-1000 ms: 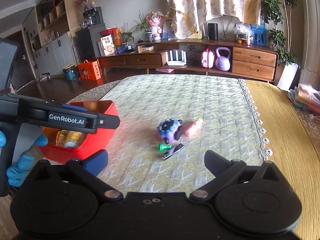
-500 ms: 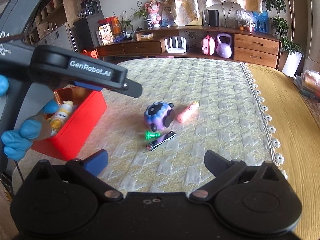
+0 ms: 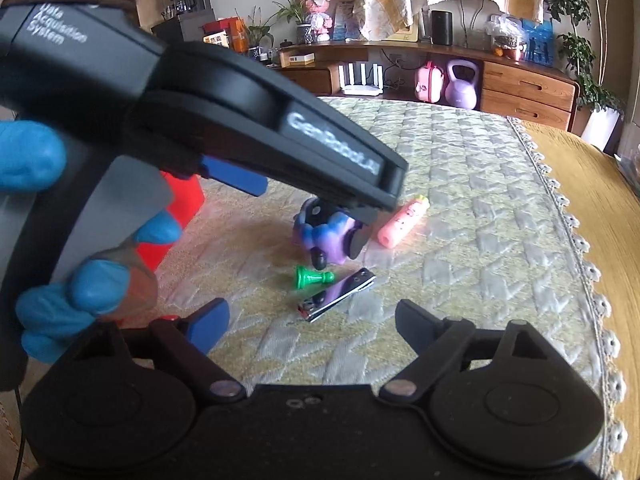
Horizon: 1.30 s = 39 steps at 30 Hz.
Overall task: Organize rigid objects
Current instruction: 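Move the left tool to the blue spiky ball toy while the right tool approaches the nail clipper, then grasp the nail clipper with the right tool while the left tool grasps the blue ball toy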
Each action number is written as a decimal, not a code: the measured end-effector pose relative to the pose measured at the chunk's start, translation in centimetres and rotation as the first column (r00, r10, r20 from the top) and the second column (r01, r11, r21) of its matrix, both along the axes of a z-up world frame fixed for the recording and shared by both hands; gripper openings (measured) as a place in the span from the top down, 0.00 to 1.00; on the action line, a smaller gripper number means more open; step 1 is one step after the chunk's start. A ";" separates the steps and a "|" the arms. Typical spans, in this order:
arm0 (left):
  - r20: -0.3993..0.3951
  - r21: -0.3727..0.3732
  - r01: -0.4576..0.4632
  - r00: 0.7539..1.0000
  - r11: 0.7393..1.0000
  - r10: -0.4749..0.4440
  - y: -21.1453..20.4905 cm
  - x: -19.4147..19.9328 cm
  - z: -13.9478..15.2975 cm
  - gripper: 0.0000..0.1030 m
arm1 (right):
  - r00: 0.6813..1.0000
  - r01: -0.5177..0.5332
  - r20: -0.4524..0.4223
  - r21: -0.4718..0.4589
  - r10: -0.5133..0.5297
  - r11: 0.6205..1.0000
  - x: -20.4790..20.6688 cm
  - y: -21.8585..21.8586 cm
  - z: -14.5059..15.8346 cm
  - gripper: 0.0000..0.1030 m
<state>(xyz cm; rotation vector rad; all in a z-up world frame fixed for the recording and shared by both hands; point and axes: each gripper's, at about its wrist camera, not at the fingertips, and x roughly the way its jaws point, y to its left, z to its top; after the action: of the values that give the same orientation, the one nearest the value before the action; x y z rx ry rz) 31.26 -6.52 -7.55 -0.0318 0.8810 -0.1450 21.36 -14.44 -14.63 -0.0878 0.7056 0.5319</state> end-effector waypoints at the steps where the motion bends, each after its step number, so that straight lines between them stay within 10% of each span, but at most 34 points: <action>1: -0.003 0.002 -0.002 1.000 1.000 0.002 0.0 0.2 -0.2 0.18 | 1.000 0.001 0.003 -0.005 -0.001 1.000 0.1 0.1 -0.1 0.18; 15: -0.028 0.004 0.006 1.000 1.000 -0.006 0.5 1.8 -1.7 0.18 | 1.000 -0.019 0.002 -0.013 0.019 1.000 0.8 1.3 -0.7 0.39; 26: -0.020 -0.035 0.061 0.998 0.998 -0.062 -0.1 1.6 -1.6 0.51 | 1.000 0.001 0.002 0.015 -0.001 1.000 0.9 -0.5 -0.8 0.72; 39: -0.001 0.049 0.038 0.999 0.998 -0.038 -1.1 0.1 -0.8 0.57 | 0.997 0.076 0.034 -0.023 -0.075 0.997 -0.4 -1.3 -0.8 0.90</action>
<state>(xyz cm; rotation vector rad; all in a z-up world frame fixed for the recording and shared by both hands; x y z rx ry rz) 31.32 -7.58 -8.34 0.0302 0.8857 -0.1590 20.96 -15.76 -15.42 -0.0924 0.6808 0.4483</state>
